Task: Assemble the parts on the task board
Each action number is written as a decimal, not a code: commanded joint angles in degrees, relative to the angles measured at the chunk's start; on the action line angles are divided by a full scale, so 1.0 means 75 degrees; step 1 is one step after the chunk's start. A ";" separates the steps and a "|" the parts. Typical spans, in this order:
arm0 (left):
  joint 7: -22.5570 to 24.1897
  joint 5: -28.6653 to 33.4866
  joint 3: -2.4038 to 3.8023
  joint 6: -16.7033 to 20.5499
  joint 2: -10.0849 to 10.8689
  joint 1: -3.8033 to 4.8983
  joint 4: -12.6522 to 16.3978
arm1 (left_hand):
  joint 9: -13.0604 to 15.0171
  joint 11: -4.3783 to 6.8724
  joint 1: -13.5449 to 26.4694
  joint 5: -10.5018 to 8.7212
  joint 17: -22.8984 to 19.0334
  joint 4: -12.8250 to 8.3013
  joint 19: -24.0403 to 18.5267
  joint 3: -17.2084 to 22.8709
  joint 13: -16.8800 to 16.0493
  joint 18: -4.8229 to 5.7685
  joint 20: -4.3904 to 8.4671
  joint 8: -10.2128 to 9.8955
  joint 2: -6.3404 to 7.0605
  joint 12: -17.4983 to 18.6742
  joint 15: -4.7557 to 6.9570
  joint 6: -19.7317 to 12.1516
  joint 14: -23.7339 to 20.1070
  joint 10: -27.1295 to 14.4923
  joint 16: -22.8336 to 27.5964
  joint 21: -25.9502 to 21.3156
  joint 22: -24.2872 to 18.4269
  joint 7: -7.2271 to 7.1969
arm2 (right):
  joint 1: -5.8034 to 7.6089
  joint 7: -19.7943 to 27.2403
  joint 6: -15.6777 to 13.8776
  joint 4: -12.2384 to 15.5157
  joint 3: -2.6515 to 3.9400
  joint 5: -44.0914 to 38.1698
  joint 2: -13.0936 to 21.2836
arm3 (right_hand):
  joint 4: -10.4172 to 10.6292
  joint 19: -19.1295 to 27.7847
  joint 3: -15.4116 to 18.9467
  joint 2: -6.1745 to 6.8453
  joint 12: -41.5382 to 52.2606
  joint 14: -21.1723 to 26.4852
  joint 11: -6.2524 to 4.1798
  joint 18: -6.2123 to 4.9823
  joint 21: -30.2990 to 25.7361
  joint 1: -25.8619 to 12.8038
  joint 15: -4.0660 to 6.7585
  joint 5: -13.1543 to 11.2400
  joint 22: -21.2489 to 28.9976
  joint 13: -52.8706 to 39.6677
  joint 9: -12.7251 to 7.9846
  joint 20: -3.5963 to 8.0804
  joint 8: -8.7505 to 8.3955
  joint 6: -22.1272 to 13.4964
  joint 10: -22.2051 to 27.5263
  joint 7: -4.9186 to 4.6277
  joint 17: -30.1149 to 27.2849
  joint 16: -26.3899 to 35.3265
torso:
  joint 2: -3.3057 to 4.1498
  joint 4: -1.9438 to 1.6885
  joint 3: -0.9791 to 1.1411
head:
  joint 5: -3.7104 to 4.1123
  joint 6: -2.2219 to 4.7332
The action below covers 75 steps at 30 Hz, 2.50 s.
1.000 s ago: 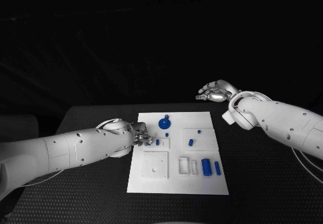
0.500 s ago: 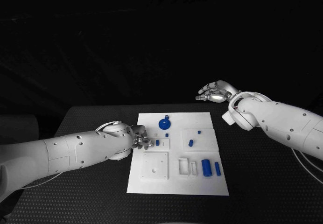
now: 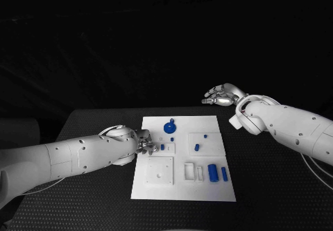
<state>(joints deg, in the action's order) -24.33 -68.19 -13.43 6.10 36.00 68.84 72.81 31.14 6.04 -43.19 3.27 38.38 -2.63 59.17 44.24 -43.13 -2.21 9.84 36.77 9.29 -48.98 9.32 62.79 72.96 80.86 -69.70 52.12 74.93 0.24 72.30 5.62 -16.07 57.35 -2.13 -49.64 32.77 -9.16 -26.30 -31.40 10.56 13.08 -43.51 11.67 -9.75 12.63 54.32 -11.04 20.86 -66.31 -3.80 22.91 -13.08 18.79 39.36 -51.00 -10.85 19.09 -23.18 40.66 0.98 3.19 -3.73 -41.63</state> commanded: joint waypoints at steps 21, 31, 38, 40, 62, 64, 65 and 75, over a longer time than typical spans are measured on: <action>0.0012 0.0152 0.0038 0.0174 0.0118 -0.0052 -0.0006 | -0.0004 -0.0030 0.0521 -0.0062 -0.0015 0.0548 -0.0121 -0.1139 -0.0005 -0.0126 0.0598 0.0110 0.0938 0.0011 0.0039 -0.0265 -0.0107 -0.0061 -0.0045 0.0009 0.0116 0.0020 | -0.0024 0.0031 0.0092 -0.0007 0.0004 -0.0020 0.0003 | 0.0028 0.0000 -0.0004 0.0029 -0.0045 -0.0028 0.0002 0.0138 -0.0036 0.0074 -0.0033 0.0046 -0.0020 -0.0007 -0.0012 0.0022 0.0027 -0.0058 -0.0082 -0.0396 -0.0013 0.0038 | 0.0002 -0.0001 0.0002 | 0.0028 -0.0001; 0.0104 0.0597 0.0231 0.0207 0.0257 -0.0041 0.0039 | -0.0006 -0.0037 0.0461 -0.0062 -0.0026 0.0581 -0.0139 -0.1184 -0.0003 -0.0134 0.0605 0.0110 0.0889 0.0031 0.0054 -0.0302 -0.0136 -0.0090 -0.0025 -0.0005 0.0112 0.0027 | -0.0033 0.0031 0.0099 -0.0003 0.0004 -0.0023 0.0009 | 0.0028 0.0000 -0.0004 0.0026 -0.0050 -0.0029 0.0002 0.0139 -0.0039 0.0074 -0.0034 0.0047 -0.0023 -0.0008 -0.0012 0.0023 0.0027 -0.0058 -0.0086 -0.0396 -0.0014 0.0039 | 0.0001 -0.0001 0.0002 | 0.0036 0.0009; 0.0224 0.1360 0.0383 0.0089 0.0379 0.0025 0.0082 | -0.0023 -0.0072 0.0360 -0.0062 -0.0055 0.0612 -0.0225 -0.1282 0.0011 -0.0121 0.0591 0.0081 0.0909 0.0093 0.0046 -0.0406 -0.0230 -0.0185 0.0039 -0.0057 0.0103 0.0064 | -0.0036 0.0029 0.0097 -0.0006 0.0004 -0.0023 0.0019 | 0.0030 -0.0001 -0.0002 0.0022 -0.0057 -0.0030 0.0002 0.0140 -0.0043 0.0073 -0.0035 0.0049 -0.0026 -0.0008 -0.0013 0.0022 0.0027 -0.0058 -0.0091 -0.0397 -0.0016 0.0040 | -0.0002 -0.0003 0.0004 | 0.0048 0.0016; 0.0268 0.1660 0.0417 0.0106 0.0409 0.0065 0.0101 | -0.0040 -0.0096 0.0304 -0.0061 -0.0074 0.0620 -0.0280 -0.1327 0.0022 -0.0108 0.0577 0.0048 0.0879 0.0134 0.0034 -0.0492 -0.0290 -0.0255 0.0082 -0.0090 0.0099 0.0093 | -0.0037 0.0030 0.0096 -0.0007 0.0004 -0.0023 0.0018 | 0.0030 -0.0001 -0.0001 0.0022 -0.0058 -0.0030 0.0002 0.0140 -0.0043 0.0072 -0.0035 0.0049 -0.0027 -0.0008 -0.0013 0.0022 0.0027 -0.0058 -0.0092 -0.0397 -0.0016 0.0040 | -0.0001 -0.0006 0.0004 | 0.0047 0.0020; 0.0460 0.1195 0.0534 -0.0021 0.0698 0.0222 0.0459 | -0.0516 -0.0425 -0.1211 0.0696 -0.0252 -0.0870 -0.0621 -0.1813 0.0170 0.0066 0.0463 -0.0778 -0.0380 0.0405 -0.0138 -0.1156 -0.0673 -0.0674 0.0401 -0.0371 0.0087 0.0441 | -0.0038 0.0022 0.0091 0.0002 0.0004 -0.0026 0.0043 | 0.0027 -0.0003 -0.0002 0.0010 -0.0077 -0.0034 0.0001 0.0140 -0.0052 0.0079 -0.0035 0.0053 -0.0037 -0.0009 -0.0014 0.0024 0.0029 -0.0058 -0.0106 -0.0397 -0.0019 0.0042 | -0.0001 -0.0011 0.0008 | 0.0020 0.0060; 0.0497 0.1178 0.0499 0.0064 0.0736 0.0214 0.0515 | -0.0546 -0.0432 -0.1039 0.0645 -0.0275 -0.0703 -0.0627 -0.1845 0.0198 0.0080 0.0453 -0.0840 -0.0343 0.0439 -0.0154 -0.1121 -0.0685 -0.0688 0.0440 -0.0417 0.0066 0.0450 | -0.0038 0.0022 0.0090 0.0002 0.0004 -0.0027 0.0049 | 0.0026 -0.0004 -0.0002 0.0010 -0.0079 -0.0034 0.0001 0.0140 -0.0053 0.0080 -0.0035 0.0053 -0.0037 -0.0009 -0.0015 0.0024 0.0030 -0.0058 -0.0106 -0.0396 -0.0020 0.0043 | -0.0002 -0.0019 0.0008 | 0.0025 0.0072; 0.0514 0.1178 0.0462 0.0091 0.0757 0.0208 0.0545 | -0.0555 -0.0433 -0.0974 0.0624 -0.0282 -0.0634 -0.0625 -0.1854 0.0206 0.0082 0.0453 -0.0861 -0.0329 0.0448 -0.0156 -0.1106 -0.0682 -0.0687 0.0449 -0.0431 0.0061 0.0448 | -0.0038 0.0022 0.0090 0.0007 0.0004 -0.0027 0.0050 | 0.0026 -0.0004 -0.0002 0.0010 -0.0080 -0.0034 0.0001 0.0140 -0.0054 0.0081 -0.0035 0.0053 -0.0038 -0.0009 -0.0015 0.0024 0.0030 -0.0058 -0.0107 -0.0396 -0.0020 0.0043 | -0.0004 -0.0021 0.0008 | 0.0025 0.0073; 0.0514 0.1294 0.0353 0.0121 0.0754 0.0097 0.0538 | -0.0621 -0.0421 -0.0513 0.0121 -0.0314 0.0145 -0.0570 -0.1757 0.0254 0.0062 0.0490 -0.1089 0.0272 0.0483 -0.0129 -0.1018 -0.0656 -0.0680 0.0500 -0.0546 0.0049 0.0439 | -0.0038 0.0022 0.0082 0.0014 0.0004 -0.0033 0.0052 | 0.0024 -0.0005 -0.0001 0.0008 -0.0086 -0.0035 0.0000 0.0140 -0.0057 0.0083 -0.0035 0.0054 -0.0041 -0.0009 -0.0015 0.0024 0.0030 -0.0057 -0.0111 -0.0396 -0.0021 0.0044 | -0.0002 -0.0007 0.0000 | -0.0009 0.0080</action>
<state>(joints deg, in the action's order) -21.37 -58.06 -10.81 6.47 41.80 69.58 76.84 26.53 2.78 -47.02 4.45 36.07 -2.07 54.66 30.91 -41.29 -2.19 7.99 28.79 10.62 -45.47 8.07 54.87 68.25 75.94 -66.33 48.22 74.92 3.55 72.03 5.54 -15.93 57.37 -2.13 -49.67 33.17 -9.16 -26.30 -31.40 10.56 12.63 -43.51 11.66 -9.75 12.41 54.32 -11.04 21.08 -66.56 -3.80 22.86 -13.08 18.79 39.16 -51.41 -10.65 19.02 -23.18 40.64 0.86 3.20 -3.75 -41.08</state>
